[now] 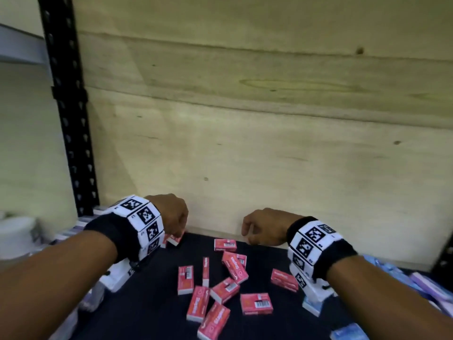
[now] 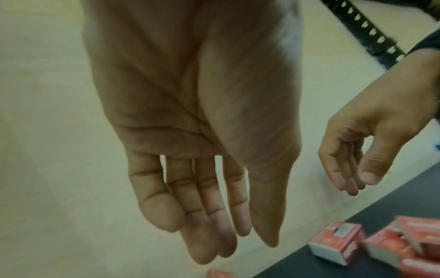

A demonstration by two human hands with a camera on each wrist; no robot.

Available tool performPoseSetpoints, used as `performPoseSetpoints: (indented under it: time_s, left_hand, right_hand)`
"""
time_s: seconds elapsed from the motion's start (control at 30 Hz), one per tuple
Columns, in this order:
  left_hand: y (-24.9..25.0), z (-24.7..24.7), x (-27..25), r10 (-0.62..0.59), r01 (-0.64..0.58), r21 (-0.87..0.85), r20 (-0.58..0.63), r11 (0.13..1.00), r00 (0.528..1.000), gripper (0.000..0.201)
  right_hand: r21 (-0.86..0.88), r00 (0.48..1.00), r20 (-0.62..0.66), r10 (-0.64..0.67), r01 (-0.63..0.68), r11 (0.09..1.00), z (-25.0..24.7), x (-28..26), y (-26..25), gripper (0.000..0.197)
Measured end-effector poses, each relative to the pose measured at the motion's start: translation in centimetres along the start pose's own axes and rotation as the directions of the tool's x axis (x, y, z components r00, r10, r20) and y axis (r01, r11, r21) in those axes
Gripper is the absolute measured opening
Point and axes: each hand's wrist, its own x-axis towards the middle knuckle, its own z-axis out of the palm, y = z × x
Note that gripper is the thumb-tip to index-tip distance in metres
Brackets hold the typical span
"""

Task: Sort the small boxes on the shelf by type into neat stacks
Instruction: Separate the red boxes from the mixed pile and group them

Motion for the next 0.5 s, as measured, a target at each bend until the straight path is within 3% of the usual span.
performPoseSetpoints:
  time_s: [0.23, 0.37, 0.5]
  left_hand:
    - [-1.9, -0.5, 3.2, 0.011, -0.021, 0.076, 0.134, 0.997, 0.991, 0.045]
    - [-2.4, -0.5, 4.5, 0.017, -0.040, 0.107, 0.203, 0.993, 0.979, 0.051]
    - [-2.9, 0.3, 5.6, 0.050, -0.074, 0.093, 0.240, 0.993, 0.970, 0.057]
  right_hand:
    - [-0.153, 0.974, 0.151, -0.168, 0.191, 0.969, -0.1, 3.5, -3.4, 0.045]
    - [-0.281, 0.942, 0.286, -0.177, 0.259, 0.924, -0.4, 4.6, -4.6, 0.069]
    - [-0.342, 0.925, 0.323, -0.198, 0.310, 0.887, -0.2, 5.3, -4.8, 0.070]
